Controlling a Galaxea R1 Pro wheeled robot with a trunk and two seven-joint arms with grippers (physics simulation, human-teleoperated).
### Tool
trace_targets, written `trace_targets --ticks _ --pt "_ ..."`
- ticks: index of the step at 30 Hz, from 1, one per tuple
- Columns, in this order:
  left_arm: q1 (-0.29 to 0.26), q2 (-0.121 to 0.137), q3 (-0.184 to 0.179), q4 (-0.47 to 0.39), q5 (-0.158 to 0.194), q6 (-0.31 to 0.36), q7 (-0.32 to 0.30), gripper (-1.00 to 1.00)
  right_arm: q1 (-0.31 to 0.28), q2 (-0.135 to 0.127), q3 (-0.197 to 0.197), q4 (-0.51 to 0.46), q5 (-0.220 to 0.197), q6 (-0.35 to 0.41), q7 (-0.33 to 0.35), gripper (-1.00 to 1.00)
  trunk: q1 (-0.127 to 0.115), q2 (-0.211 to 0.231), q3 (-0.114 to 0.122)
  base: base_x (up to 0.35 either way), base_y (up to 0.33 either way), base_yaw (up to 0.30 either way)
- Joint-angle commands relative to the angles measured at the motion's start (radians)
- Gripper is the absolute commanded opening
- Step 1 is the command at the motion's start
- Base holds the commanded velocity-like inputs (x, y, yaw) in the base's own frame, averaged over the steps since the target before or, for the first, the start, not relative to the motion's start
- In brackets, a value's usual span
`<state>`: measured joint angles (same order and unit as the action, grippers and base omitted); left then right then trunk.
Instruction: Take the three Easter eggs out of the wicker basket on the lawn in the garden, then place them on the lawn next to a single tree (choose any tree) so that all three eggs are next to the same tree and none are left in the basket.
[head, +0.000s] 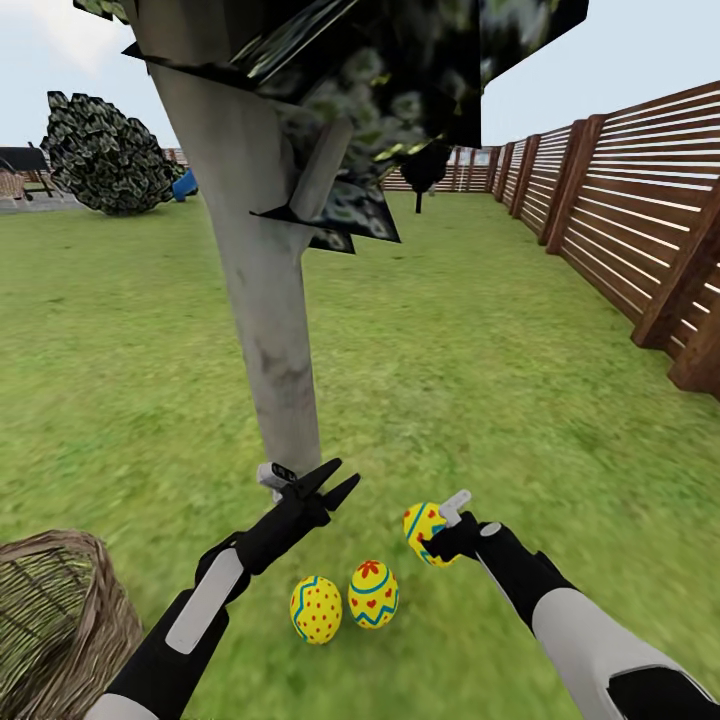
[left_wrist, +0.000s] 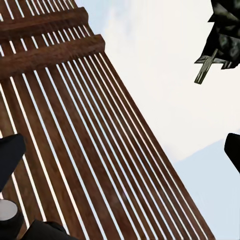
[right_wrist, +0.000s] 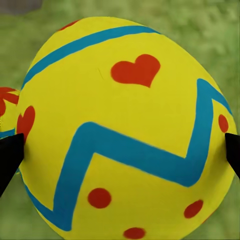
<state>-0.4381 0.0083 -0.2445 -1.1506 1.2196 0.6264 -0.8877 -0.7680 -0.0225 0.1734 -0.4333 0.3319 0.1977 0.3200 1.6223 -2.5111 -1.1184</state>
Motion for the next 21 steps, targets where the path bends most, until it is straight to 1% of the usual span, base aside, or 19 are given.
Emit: trace_targets --ticks 1,3,6,8,11,12,13,14,15,17,18,19,20,21 --pt "-0.001 0.001 -0.002 0.000 0.009 0.007 0.001 1.00 0.000 0.000 0.001 -0.002 0.009 0.000 0.005 -1.00 0.000 0.000 -0.001 0.000 0.000 0.002" --pt "-0.001 0.001 -0.002 0.000 0.009 0.007 0.000 1.00 0.000 -0.002 -0.003 -0.004 0.005 -0.003 0.005 -1.00 0.000 0.000 -0.001 0.000 0.000 0.000" --pt "-0.001 0.001 -0.019 0.000 0.009 0.006 0.001 1.00 -0.001 -0.004 -0.006 -0.007 0.002 -0.033 0.004 -1.00 0.001 -0.001 -0.012 0.000 0.000 0.000" --pt "-0.001 0.001 -0.024 0.000 0.009 0.006 0.001 1.00 -0.001 -0.003 -0.006 -0.006 0.001 -0.048 0.005 -1.00 0.002 -0.002 -0.020 0.000 0.000 0.000" --pt "-0.001 0.001 -0.026 0.000 0.009 0.006 0.001 1.00 -0.001 0.000 -0.008 -0.013 0.000 -0.045 0.004 -1.00 0.003 -0.002 -0.032 0.000 0.000 0.000" --pt "-0.001 0.001 -0.027 0.000 0.010 0.006 0.001 1.00 -0.004 0.012 -0.008 -0.016 -0.013 -0.017 0.005 -1.00 0.004 -0.002 -0.036 0.000 0.000 0.000" --pt "-0.001 0.001 -0.028 0.000 0.011 0.006 0.001 1.00 -0.005 0.035 -0.007 -0.017 -0.039 0.041 0.004 -1.00 0.004 -0.003 -0.040 0.000 0.000 0.000" --pt "-0.001 0.000 -0.035 0.000 0.012 0.006 0.001 1.00 -0.011 0.051 -0.007 -0.015 -0.057 0.085 0.002 -1.00 0.005 -0.003 -0.043 0.000 0.000 0.000" --pt "-0.001 -0.009 -0.046 0.000 0.011 0.006 0.001 1.00 -0.016 0.059 -0.008 -0.012 -0.065 0.108 0.001 -1.00 0.005 -0.003 -0.047 0.000 0.000 0.000" --pt "-0.001 -0.027 -0.055 0.000 0.008 0.006 0.002 1.00 -0.032 0.065 -0.008 -0.001 -0.072 0.123 -0.005 -1.00 0.006 -0.004 -0.055 0.000 0.000 0.000" --pt "-0.001 -0.030 -0.056 0.000 0.008 0.006 0.002 1.00 -0.038 0.066 -0.009 0.014 -0.073 0.125 -0.027 -1.00 0.007 -0.004 -0.059 0.000 0.000 0.000" --pt "-0.001 -0.031 -0.057 0.000 0.009 0.006 0.001 1.00 -0.047 0.069 -0.010 0.036 -0.074 0.125 -0.073 -1.00 0.007 -0.004 -0.063 0.000 0.000 0.000" --pt "-0.001 -0.032 -0.057 0.000 0.008 0.006 0.001 1.00 -0.061 0.073 -0.010 0.069 -0.079 0.122 -0.147 -1.00 0.007 -0.004 -0.067 0.000 0.000 0.000" --pt "-0.001 -0.033 -0.058 0.000 0.008 0.006 0.002 1.00 -0.069 0.075 -0.010 0.094 -0.103 0.119 -0.189 -1.00 0.008 -0.005 -0.070 0.000 0.000 0.000"
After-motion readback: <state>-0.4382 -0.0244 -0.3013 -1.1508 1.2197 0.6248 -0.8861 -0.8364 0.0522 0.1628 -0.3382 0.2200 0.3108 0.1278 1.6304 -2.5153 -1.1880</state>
